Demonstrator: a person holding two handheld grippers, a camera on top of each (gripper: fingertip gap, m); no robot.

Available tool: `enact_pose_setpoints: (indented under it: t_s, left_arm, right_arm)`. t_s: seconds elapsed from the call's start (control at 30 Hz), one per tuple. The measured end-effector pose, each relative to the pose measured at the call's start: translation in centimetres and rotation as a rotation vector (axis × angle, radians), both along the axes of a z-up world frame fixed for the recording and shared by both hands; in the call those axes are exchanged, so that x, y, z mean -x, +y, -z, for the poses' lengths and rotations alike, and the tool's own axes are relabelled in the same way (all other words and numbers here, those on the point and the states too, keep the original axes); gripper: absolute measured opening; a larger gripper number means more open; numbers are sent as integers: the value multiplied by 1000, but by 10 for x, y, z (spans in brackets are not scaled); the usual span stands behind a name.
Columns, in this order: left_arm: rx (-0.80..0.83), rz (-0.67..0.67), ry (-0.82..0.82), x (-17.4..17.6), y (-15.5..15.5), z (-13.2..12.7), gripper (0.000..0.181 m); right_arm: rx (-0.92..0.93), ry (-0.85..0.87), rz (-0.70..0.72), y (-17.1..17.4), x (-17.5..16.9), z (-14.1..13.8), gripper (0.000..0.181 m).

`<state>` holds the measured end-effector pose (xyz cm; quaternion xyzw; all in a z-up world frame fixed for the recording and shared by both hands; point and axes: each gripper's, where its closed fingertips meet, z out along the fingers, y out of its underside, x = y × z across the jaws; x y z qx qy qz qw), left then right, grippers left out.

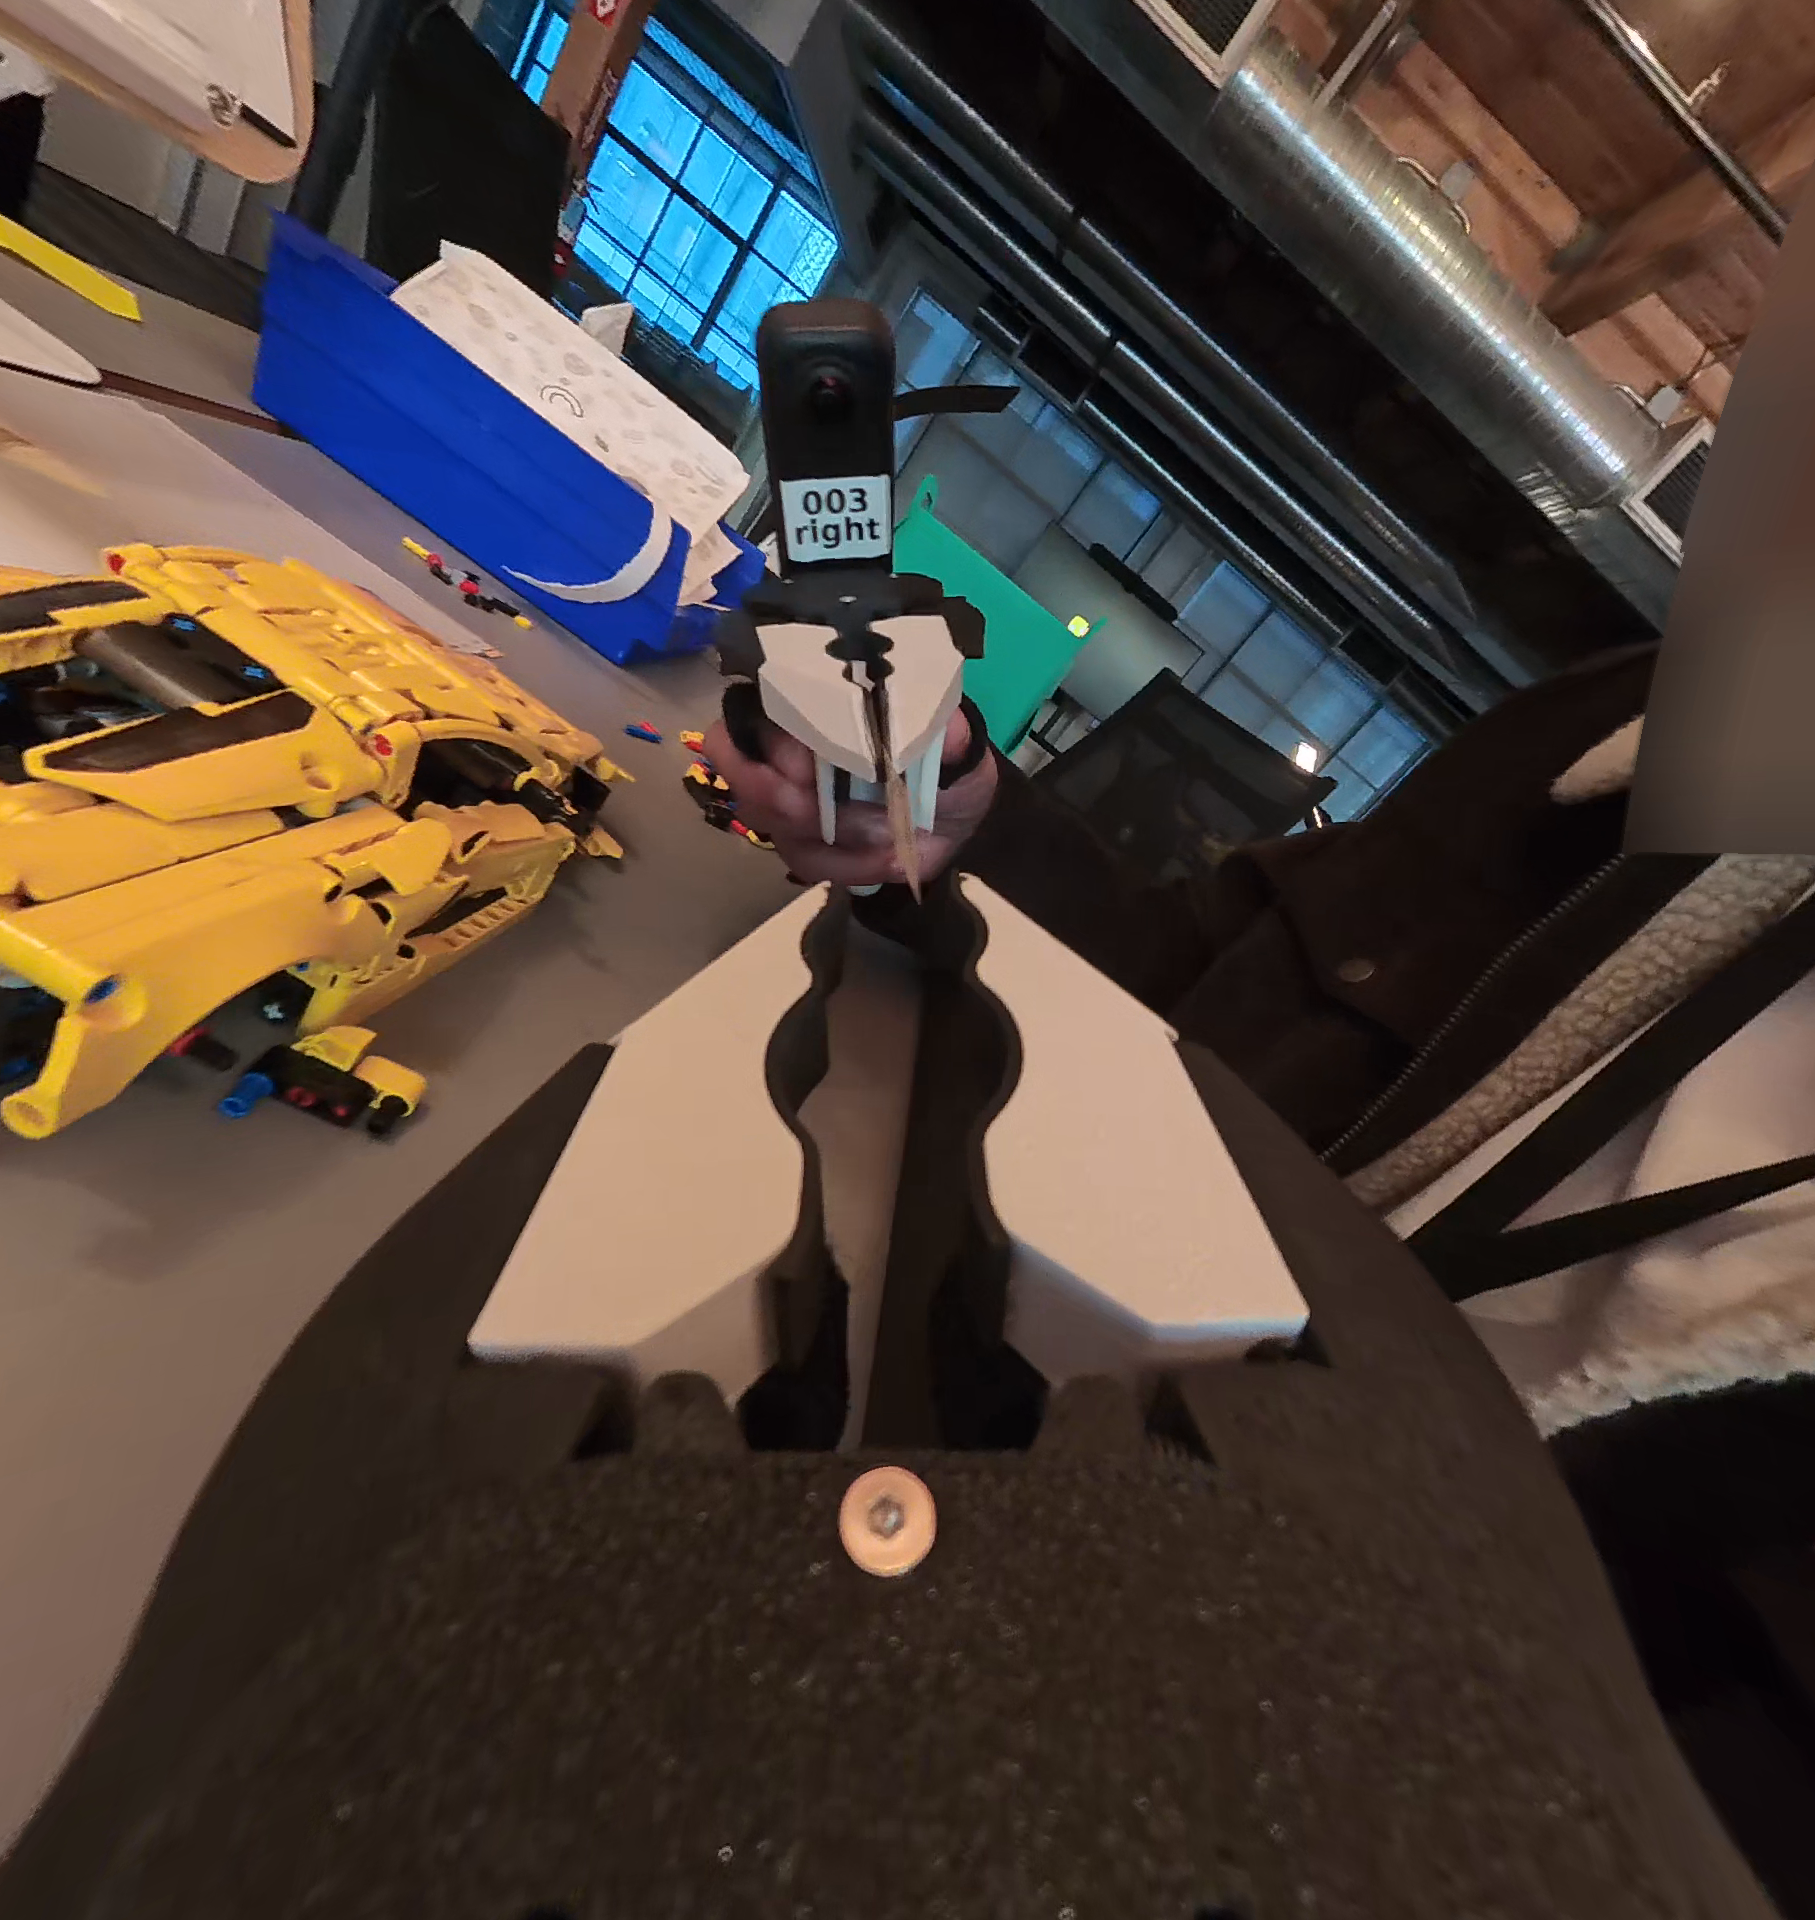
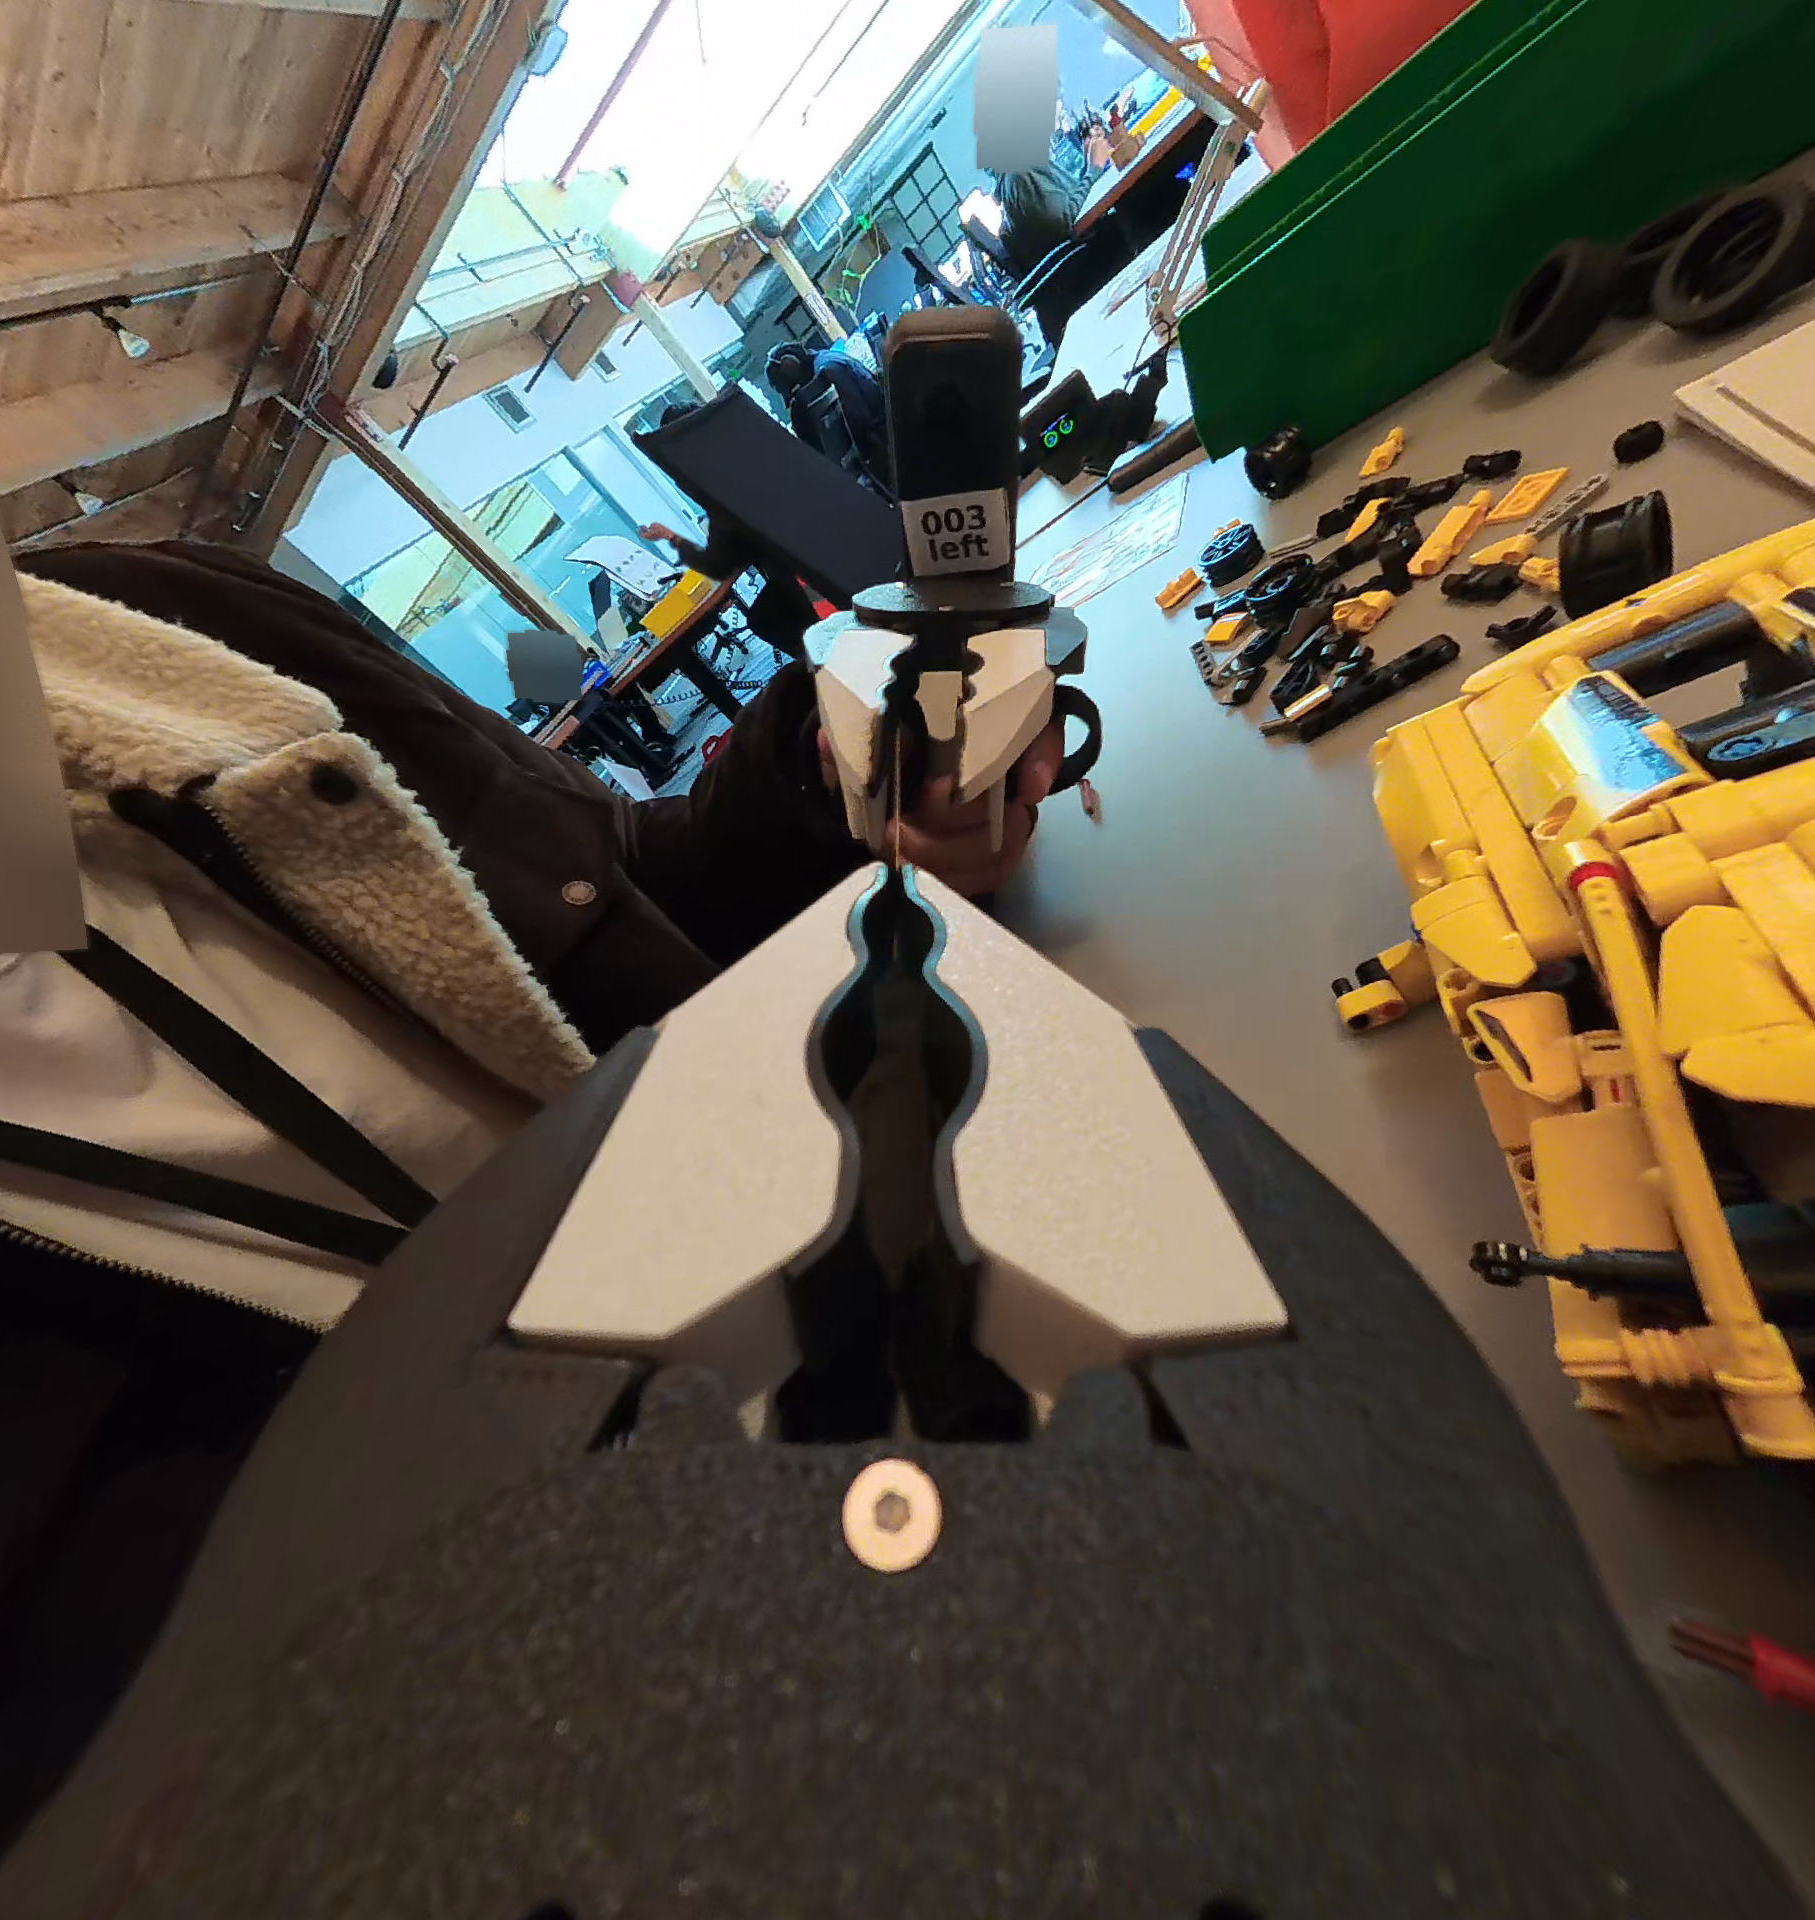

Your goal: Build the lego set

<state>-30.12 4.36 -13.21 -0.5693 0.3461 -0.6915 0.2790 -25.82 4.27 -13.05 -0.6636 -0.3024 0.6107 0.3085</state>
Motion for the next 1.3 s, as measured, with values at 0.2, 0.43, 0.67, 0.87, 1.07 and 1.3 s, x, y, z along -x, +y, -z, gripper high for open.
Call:
enact_pose_setpoints:
  t_s: [0.2, 0.43, 0.67, 0.87, 1.07, 1.3]
  left_arm:
    - [-15, -24, 17, -1, 3, 3, 18]
    - [-19, -15, 27, -4, 1, 4, 14]
    - [-18, -11, 31, -4, 0, 4, 4]
    - [-14, -2, 40, -4, -1, 6, 0]
    - [11, -5, 45, -4, 1, 7, 0]
    - [41, -11, 18, 1, 4, 4, 0]
  right_arm:
    - [-8, -28, 17, 2, 1, 4, 0]
    - [-9, -48, 9, 1, 3, 8, 0]
    - [-5, -50, 3, 0, 3, 8, 0]
    - [-15, -56, 1, -1, 2, 9, 0]
    - [-241, -107, -30, -6, 3, 15, 26]
    - [-357, -189, -40, -7, -5, 31, 37]
